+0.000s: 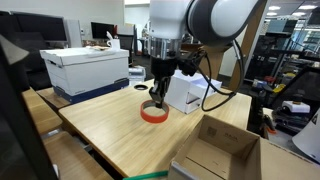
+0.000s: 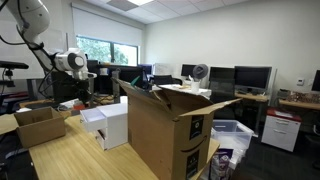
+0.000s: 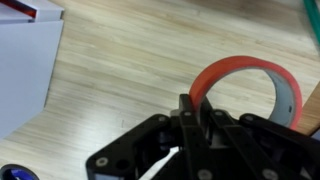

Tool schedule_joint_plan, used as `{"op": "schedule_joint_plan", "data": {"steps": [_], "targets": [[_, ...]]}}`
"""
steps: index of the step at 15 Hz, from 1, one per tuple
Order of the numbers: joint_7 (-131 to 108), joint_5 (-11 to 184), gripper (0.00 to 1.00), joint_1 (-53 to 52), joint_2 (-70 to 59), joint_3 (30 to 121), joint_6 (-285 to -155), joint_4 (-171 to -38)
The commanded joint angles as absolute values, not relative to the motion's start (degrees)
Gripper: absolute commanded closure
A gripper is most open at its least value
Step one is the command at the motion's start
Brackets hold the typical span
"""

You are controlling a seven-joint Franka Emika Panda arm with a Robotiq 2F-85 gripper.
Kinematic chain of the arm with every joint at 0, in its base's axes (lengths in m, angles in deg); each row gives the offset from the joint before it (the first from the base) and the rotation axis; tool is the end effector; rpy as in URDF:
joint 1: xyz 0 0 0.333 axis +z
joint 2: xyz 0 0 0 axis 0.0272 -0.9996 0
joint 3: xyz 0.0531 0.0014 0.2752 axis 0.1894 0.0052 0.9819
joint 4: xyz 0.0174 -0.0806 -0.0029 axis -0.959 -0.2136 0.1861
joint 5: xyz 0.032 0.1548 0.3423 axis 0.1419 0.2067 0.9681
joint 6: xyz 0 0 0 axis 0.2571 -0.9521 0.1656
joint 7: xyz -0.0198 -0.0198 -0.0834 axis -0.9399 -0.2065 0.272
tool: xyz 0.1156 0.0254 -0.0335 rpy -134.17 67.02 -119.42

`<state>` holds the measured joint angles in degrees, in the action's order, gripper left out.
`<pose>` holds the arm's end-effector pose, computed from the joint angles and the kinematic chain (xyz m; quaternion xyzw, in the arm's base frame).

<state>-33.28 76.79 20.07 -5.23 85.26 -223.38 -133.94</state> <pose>0.4910 0.2543 0.2384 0.9941 0.0915 0.0295 0.0499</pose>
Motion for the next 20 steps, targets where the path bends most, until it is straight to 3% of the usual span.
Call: {"op": "schedule_joint_plan", "data": {"steps": [1,20], "targets": [[-26.5,78.2,0.95,17.0,-1.6,86.6,-221.3,-135.0],[-11.5,82.9,0.95,8.5,7.0,86.4,-217.7,-138.9]]}}
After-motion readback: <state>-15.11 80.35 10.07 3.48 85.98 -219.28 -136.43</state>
